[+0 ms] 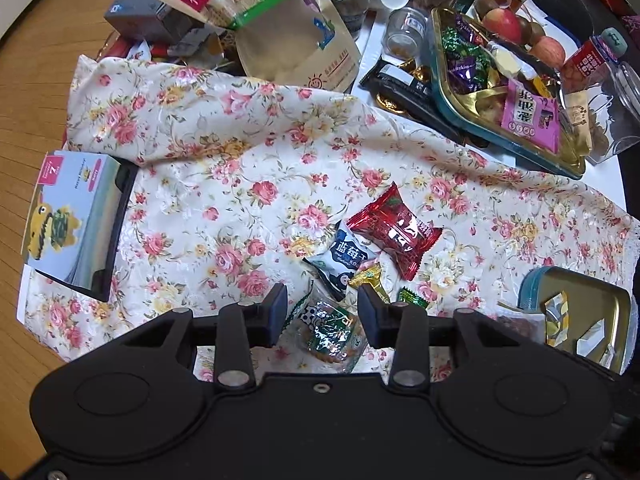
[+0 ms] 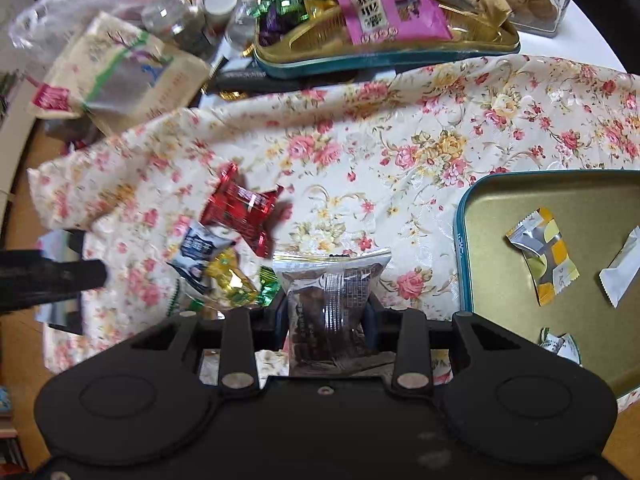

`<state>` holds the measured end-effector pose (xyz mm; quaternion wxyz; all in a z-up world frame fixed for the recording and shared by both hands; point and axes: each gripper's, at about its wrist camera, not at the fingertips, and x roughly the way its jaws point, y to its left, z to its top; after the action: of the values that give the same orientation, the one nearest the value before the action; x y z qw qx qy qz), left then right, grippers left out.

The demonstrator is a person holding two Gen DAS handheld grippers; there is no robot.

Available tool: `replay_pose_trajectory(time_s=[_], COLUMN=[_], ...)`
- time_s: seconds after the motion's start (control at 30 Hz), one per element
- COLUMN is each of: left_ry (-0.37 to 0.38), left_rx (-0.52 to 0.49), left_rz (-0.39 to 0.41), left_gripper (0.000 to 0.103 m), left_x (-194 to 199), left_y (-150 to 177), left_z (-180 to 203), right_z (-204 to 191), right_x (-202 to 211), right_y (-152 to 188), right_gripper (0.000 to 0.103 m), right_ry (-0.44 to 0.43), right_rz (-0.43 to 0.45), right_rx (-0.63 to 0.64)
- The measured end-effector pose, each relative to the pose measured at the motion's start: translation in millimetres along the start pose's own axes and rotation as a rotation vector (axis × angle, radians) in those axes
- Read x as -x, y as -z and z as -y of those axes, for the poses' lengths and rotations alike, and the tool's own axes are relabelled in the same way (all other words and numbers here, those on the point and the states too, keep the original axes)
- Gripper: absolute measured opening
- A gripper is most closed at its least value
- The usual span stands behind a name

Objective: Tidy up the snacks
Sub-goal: 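Grasp the blue blueberry packet with the left gripper while the right holds the clear packet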

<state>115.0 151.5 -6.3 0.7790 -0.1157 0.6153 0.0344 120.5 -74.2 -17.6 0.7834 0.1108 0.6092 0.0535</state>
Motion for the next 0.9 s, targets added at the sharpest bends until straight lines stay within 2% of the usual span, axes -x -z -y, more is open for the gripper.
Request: replay_pose_trajectory(time_s=[0.3, 0.43, 0.67, 0.77, 0.9], left_ry=[-0.064, -0.059, -0.164, -0.169, -0.154], left_rx=[-0.038, -0.102, -0.262, -0.291, -0.278], left_rz=[0.015, 0.024, 0.08, 0.077, 0.058], left_gripper=[0.049, 0.049, 0.049, 0.049, 0.049], left_x=[-28, -37, -59, -68, -77], left_y=[-5, -4, 2, 6, 5], left_z=[23, 37, 61, 65, 63], right_z=[-4, 2, 9, 8, 8], right_x=[20, 20, 29, 34, 41], right_y=[6, 10, 10, 9, 9], right_gripper=[0.038, 0.038, 0.038, 0.038, 0.038], right_ry=[-0.061, -0.081, -0.115, -0.128, -0.149], right_rz=[0.036, 0.016, 0.03, 0.044, 0.056], right_rx=[0.036, 0.027, -0.002, -0.003, -0.005])
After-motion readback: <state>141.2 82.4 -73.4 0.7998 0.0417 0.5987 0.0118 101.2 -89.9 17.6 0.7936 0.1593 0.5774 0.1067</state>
